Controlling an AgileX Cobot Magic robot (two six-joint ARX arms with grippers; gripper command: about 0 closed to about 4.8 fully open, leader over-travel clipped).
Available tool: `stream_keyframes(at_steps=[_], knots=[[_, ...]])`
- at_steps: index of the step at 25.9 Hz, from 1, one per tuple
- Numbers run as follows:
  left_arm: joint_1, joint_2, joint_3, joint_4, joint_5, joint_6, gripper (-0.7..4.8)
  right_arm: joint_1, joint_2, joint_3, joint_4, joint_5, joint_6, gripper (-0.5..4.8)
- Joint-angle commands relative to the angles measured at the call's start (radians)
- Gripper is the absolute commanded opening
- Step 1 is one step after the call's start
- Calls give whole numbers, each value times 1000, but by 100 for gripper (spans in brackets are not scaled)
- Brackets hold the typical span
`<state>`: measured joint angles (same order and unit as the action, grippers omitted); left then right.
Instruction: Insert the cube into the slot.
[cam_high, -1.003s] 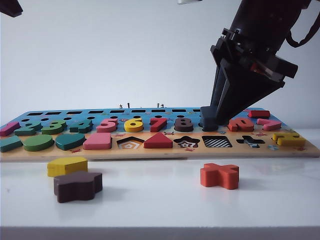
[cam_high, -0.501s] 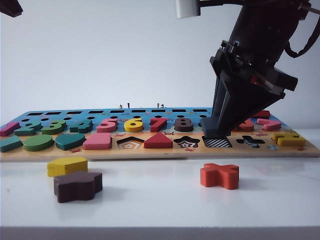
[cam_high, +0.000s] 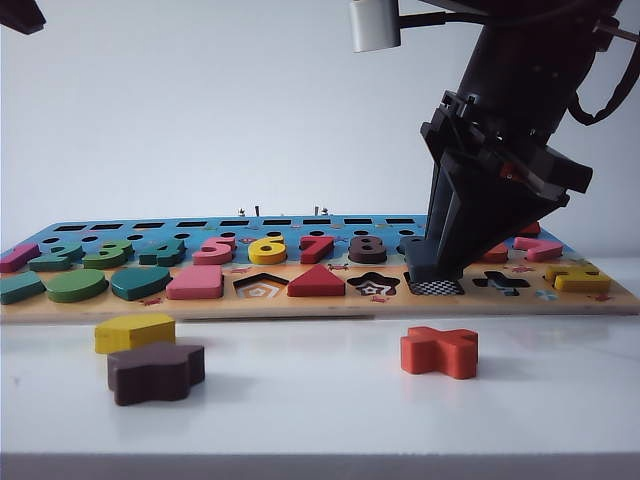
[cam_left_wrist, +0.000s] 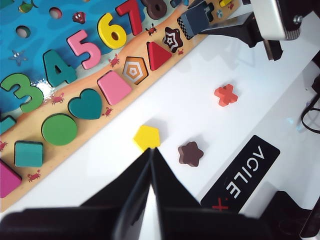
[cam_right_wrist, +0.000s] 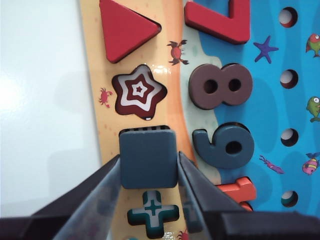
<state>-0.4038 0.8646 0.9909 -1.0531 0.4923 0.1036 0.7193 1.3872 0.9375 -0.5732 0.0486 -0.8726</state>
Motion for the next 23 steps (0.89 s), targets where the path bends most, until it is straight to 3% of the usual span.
stream_keyframes(at_steps=[1,23], knots=[[0,-1,4,8,8,-5,17,1,-1,2,13,-3,-4,191],[0,-1,4,8,8,-7,17,2,0,-12,12,-2,-3,191]])
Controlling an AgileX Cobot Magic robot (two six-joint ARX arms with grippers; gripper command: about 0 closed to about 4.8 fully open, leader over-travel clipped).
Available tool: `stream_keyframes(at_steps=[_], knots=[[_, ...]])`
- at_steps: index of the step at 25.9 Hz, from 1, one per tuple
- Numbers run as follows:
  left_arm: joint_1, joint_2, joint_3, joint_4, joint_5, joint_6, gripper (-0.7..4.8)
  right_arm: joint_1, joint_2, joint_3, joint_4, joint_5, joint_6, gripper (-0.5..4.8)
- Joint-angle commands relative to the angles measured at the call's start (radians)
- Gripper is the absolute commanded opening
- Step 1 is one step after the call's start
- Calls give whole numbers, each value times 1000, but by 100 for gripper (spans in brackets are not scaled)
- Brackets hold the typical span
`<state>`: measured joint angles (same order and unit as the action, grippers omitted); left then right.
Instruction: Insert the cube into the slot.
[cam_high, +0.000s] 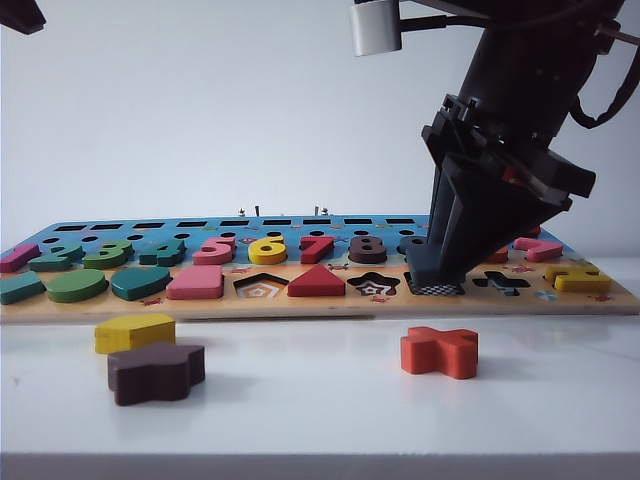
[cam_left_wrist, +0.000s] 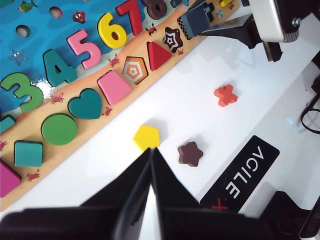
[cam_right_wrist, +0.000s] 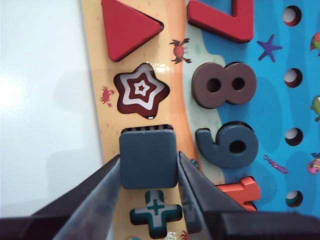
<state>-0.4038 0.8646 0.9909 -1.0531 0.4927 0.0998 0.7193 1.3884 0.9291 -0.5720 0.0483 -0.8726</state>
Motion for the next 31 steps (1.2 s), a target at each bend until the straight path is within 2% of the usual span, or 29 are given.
stream_keyframes(at_steps=[1,31], knots=[[0,-1,4,8,7,-3,17,2,-2,-3,11,-1,-4,191],[0,-3,4,31,7,-14,17,1,11,-3,41,8,1,192]])
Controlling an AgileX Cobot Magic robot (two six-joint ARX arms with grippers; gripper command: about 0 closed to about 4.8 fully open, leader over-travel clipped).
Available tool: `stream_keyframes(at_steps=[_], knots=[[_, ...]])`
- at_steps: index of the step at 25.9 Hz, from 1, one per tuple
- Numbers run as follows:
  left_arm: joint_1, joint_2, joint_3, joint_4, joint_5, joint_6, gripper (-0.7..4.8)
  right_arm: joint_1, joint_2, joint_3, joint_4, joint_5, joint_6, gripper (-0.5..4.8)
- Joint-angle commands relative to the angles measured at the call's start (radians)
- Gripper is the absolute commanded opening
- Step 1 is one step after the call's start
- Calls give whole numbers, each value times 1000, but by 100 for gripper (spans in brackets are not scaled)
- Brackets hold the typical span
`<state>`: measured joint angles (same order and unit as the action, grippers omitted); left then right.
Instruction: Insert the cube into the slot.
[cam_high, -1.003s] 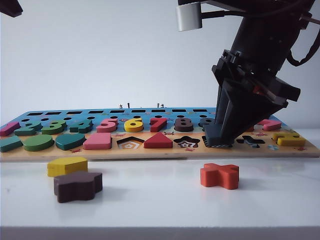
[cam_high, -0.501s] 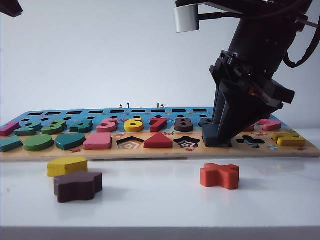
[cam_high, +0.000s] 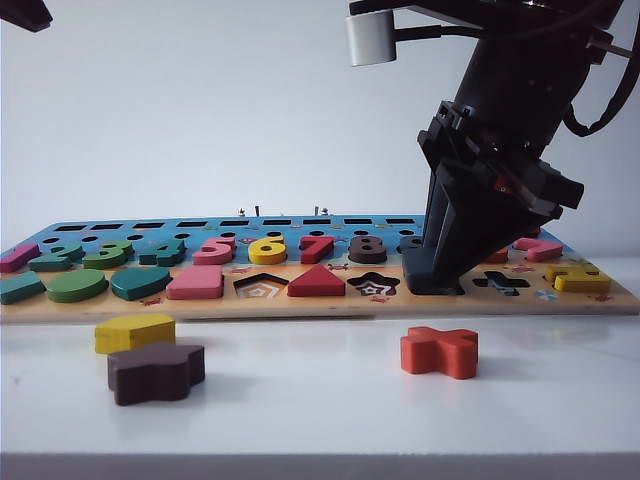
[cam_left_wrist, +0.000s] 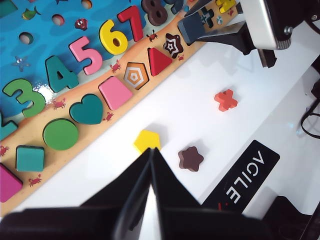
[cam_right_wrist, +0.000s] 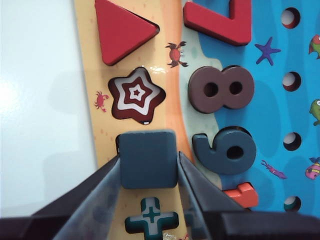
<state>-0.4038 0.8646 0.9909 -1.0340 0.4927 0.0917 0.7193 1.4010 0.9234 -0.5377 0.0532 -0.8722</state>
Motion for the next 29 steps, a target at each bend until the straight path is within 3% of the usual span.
stream_keyframes(at_steps=[1,29], knots=[[0,-3,4,11,7,-6,17,2,-2,3,6,3,0,192],[0,-3,4,-15,8,-22,17,2,-11,3,-10,-1,32,205]])
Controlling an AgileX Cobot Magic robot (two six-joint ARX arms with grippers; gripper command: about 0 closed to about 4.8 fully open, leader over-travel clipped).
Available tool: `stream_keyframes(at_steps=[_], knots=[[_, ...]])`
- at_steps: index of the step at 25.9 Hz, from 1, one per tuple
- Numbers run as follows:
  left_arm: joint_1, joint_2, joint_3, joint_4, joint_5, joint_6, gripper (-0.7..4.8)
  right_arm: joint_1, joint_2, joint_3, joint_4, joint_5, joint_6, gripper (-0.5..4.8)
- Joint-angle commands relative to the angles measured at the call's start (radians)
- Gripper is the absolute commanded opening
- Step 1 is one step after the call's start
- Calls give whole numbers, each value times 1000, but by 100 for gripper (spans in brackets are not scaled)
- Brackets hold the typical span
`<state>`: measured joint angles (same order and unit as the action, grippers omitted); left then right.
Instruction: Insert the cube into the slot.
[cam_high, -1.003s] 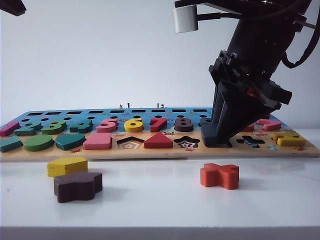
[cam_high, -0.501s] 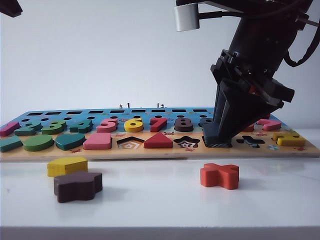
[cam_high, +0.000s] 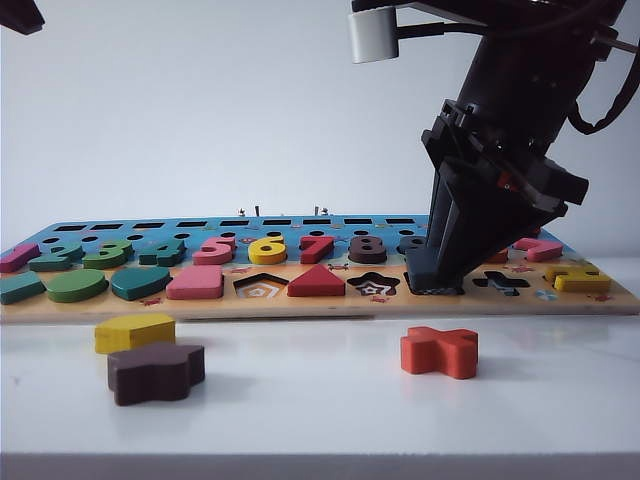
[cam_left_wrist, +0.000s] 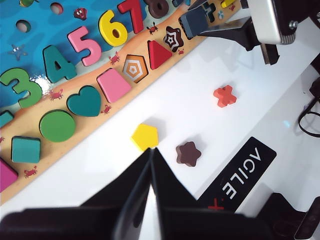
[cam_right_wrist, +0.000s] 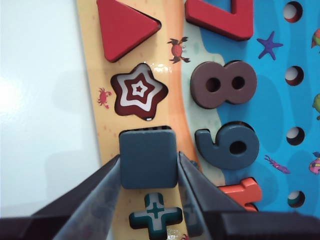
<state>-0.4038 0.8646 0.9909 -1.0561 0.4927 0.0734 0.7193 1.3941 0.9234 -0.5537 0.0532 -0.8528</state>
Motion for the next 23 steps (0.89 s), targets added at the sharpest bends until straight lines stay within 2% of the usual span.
stream_keyframes(at_steps=[1,6,15,23], knots=[[0,-3,4,7,8,-4,17,2,-4,3,6,-1,14,211],[0,-3,4,7,8,-4,17,2,-4,2,6,-1,14,229],[0,-3,4,8,8,-3,17,2,-28,7,7,0,27,230],[0,-3,4,11,7,-3,17,2,-141,11,21,3,162,229]])
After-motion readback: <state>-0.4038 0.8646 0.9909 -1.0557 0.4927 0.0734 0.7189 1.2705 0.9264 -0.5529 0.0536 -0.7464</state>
